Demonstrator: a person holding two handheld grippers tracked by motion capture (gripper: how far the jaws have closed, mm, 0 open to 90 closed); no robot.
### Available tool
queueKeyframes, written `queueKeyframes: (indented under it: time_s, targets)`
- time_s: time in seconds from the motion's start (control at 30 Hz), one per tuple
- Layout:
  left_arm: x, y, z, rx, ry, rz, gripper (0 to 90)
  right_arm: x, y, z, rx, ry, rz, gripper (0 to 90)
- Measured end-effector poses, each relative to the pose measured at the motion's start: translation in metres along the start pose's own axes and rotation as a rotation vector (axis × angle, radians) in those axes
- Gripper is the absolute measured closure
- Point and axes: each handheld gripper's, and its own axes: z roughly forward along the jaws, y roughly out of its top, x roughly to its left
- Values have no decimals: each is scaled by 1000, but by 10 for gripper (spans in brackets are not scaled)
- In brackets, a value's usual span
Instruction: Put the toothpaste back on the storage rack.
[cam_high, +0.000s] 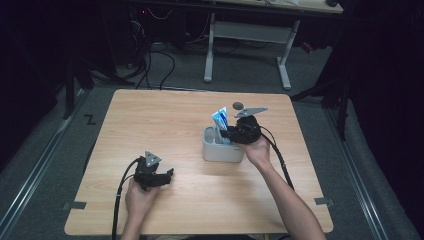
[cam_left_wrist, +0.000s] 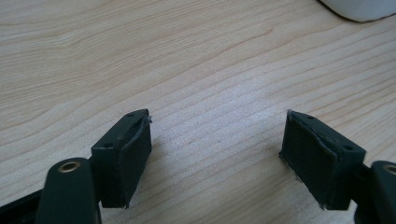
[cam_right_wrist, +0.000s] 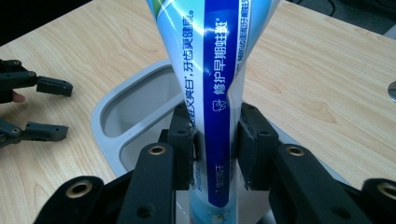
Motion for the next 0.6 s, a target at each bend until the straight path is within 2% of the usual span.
queueKeyframes:
  time_s: [0.33, 0.43, 0.5, 0.6]
  targets:
    - [0, 0, 0, 1, 2, 3, 246, 4, 0, 3, 18, -2, -22, 662]
    - [0, 0, 0, 0, 2, 1, 246, 4, 0, 2, 16, -11, -21, 595]
    - [0, 0, 0, 0, 2, 1, 246, 3, -1, -2, 6, -8, 1, 545]
    - [0, 0, 0, 0, 2, 1, 245, 3, -1, -6, -3, -20, -5, 517]
